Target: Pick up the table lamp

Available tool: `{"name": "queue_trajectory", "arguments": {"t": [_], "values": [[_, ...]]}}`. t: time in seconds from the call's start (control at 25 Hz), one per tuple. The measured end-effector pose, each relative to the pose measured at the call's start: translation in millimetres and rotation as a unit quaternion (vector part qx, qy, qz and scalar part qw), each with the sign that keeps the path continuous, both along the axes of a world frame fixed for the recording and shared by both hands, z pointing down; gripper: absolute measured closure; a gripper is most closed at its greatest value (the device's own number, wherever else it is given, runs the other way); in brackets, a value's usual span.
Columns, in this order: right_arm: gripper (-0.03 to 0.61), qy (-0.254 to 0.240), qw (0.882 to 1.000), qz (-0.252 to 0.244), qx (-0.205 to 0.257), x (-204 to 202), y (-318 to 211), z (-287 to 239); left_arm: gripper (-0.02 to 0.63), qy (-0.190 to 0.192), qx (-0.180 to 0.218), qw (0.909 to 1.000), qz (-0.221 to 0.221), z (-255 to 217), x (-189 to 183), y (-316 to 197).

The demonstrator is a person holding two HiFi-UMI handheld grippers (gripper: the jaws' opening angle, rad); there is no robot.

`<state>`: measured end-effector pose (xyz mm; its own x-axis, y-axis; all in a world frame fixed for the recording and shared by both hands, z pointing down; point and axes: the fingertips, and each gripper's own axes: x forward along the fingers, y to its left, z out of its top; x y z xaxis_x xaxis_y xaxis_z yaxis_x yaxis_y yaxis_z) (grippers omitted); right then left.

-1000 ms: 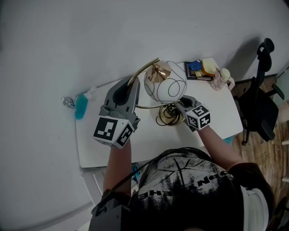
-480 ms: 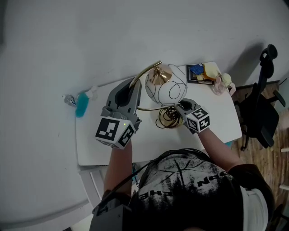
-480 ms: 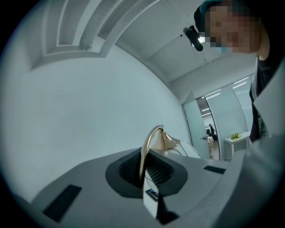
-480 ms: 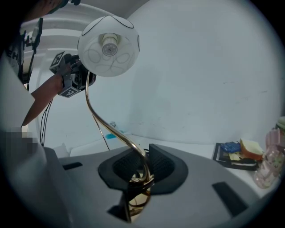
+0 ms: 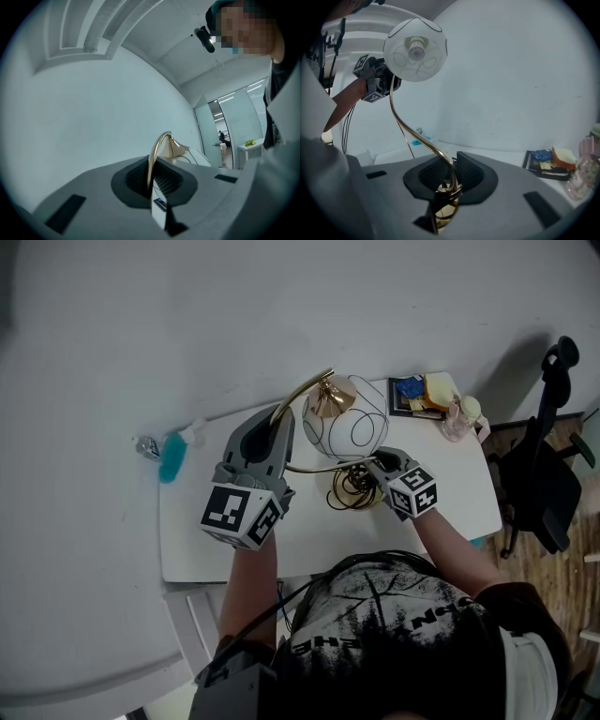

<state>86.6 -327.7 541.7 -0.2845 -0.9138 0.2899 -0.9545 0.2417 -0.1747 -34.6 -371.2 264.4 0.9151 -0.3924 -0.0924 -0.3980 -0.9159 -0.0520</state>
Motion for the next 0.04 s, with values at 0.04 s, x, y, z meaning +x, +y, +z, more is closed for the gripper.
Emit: {"name": "queue_trajectory", "arguments": {"t": [0.04], "values": [[0.504,0.000,1.000,0.001,-0.002,1.2,2.0,0.8,0.595,0.001,-0.002,1.0000,0.000,1.2,0.8,0.8]]}}
